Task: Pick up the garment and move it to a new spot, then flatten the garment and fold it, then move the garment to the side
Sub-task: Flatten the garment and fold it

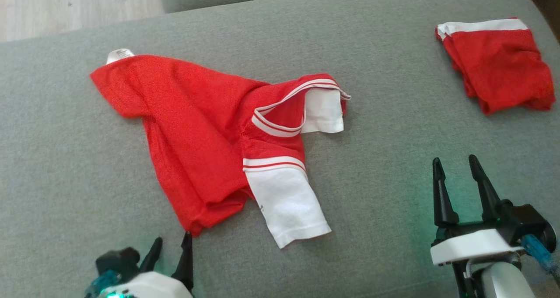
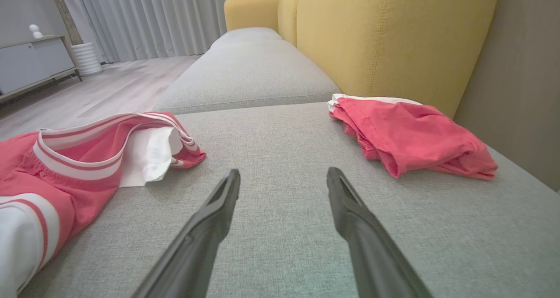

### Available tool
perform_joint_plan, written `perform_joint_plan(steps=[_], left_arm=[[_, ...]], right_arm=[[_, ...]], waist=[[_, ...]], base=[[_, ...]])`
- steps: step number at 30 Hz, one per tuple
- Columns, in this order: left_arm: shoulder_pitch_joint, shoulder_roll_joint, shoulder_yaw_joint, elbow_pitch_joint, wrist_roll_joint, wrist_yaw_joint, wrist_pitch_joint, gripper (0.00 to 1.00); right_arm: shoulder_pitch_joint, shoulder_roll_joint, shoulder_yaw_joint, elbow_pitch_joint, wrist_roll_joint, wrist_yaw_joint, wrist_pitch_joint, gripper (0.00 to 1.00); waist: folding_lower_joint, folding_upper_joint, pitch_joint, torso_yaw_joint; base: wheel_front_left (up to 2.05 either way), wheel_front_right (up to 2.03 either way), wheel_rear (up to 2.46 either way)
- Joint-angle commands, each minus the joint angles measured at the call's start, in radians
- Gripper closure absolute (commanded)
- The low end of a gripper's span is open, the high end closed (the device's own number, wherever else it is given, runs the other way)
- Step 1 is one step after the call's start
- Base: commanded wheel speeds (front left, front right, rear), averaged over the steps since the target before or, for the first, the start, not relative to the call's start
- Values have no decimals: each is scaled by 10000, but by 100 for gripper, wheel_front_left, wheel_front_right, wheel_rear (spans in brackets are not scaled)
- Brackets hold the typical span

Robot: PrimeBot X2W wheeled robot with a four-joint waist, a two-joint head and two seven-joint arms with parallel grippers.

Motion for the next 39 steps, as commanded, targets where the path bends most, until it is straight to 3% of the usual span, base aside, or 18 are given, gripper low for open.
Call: perform_joint_plan(steps=[1, 11, 26, 28, 29, 30, 34, 39], left_arm=[[-541, 69, 180, 57, 87, -115, 91, 0], [-1030, -434, -319, 677, 265, -708, 446, 0], [-1088, -627, -641, 798, 167, -861, 932, 0], [-1110, -714, -692, 908, 157, -894, 981, 60], [-1132, -757, -712, 969, 154, -917, 1003, 95], [-1164, -788, -733, 1024, 161, -949, 1022, 100], [-1159, -636, -629, 943, 105, -1091, 964, 100], [-524, 578, 249, -24, -197, -533, 435, 100]], right_arm=[[-151, -58, 235, -301, -74, 71, -40, 0], [-129, -58, 356, -251, -13, 71, -40, 0], [-159, -58, 379, -205, 86, 71, -40, 0], [-154, -58, 371, -203, 85, 71, -40, 0], [-152, -58, 357, -205, 84, 71, -40, 0], [-148, -58, 342, -208, 83, 71, -40, 0], [-52, -58, 237, -235, 71, 71, -40, 0], [59, -58, 104, -319, 92, 71, -40, 0]], waist=[[1, 0, 18, 22], [1, 0, 29, -93], [1, 0, -10, -246], [1, 0, -3, -251], [1, 0, 0, -243], [1, 0, 0, -232], [1, 0, -109, -75], [1, 0, -210, 184]], base=[[0, 0, 0], [0, 0, 0], [0, 0, 0], [0, 0, 0], [0, 0, 0], [0, 0, 0], [0, 0, 0], [0, 0, 0]])
